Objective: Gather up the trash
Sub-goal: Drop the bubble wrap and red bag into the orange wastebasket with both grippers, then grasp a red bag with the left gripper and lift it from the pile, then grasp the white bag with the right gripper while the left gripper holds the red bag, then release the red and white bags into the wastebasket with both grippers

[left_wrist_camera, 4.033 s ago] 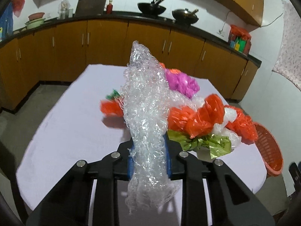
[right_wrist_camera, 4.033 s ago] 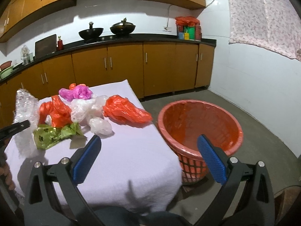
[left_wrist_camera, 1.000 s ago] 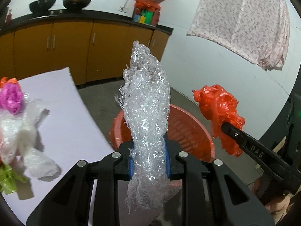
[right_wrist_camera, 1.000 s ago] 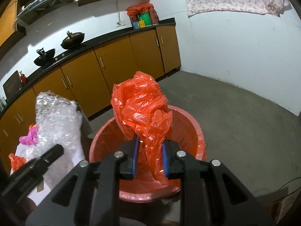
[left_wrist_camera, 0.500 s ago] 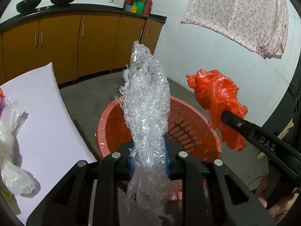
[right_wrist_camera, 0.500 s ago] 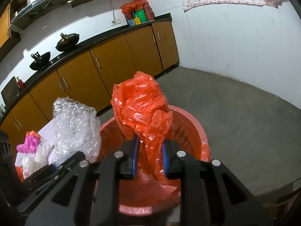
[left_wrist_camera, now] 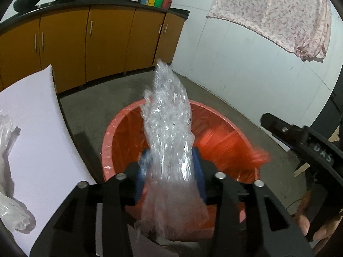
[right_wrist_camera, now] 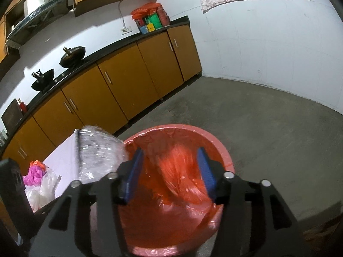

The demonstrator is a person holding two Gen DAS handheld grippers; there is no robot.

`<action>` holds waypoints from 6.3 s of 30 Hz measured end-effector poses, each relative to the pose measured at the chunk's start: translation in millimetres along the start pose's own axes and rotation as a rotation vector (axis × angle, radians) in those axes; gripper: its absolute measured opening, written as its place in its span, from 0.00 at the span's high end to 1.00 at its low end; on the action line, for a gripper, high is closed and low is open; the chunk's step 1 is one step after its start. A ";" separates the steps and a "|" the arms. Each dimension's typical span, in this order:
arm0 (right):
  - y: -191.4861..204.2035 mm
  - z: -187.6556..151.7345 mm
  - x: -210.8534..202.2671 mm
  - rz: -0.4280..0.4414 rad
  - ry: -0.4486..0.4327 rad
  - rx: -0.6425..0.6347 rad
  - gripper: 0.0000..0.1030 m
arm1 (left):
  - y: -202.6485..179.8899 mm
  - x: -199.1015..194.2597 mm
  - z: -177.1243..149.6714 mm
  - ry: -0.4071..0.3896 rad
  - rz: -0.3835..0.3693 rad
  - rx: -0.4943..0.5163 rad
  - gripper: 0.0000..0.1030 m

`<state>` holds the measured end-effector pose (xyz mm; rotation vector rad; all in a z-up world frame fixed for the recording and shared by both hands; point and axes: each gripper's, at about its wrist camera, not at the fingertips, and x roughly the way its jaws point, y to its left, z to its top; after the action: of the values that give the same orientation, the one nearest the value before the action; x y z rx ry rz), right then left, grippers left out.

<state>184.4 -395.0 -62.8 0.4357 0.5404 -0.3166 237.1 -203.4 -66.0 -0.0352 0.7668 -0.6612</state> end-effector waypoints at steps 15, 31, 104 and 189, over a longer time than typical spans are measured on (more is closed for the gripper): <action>8.5 -5.5 -21.4 -0.003 -0.029 -0.035 0.35 | 22.5 -55.1 -13.1 -0.092 0.121 -0.026 0.38; 91.7 -48.0 -40.7 0.175 0.034 -0.181 0.34 | 110.5 -179.4 -60.2 -0.280 0.551 -0.184 0.32; 322.6 -107.5 -30.4 0.517 0.138 -0.510 0.87 | 221.0 -281.3 -74.6 -0.456 0.655 -0.379 0.85; 8.9 -2.4 -26.2 0.045 -0.065 -0.055 0.57 | 6.7 -39.4 11.8 -0.139 -0.006 -0.064 0.67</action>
<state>165.6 -381.7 -47.4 0.3829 0.4737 -0.2715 227.6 -178.2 -34.2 -0.1404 0.6541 -0.6329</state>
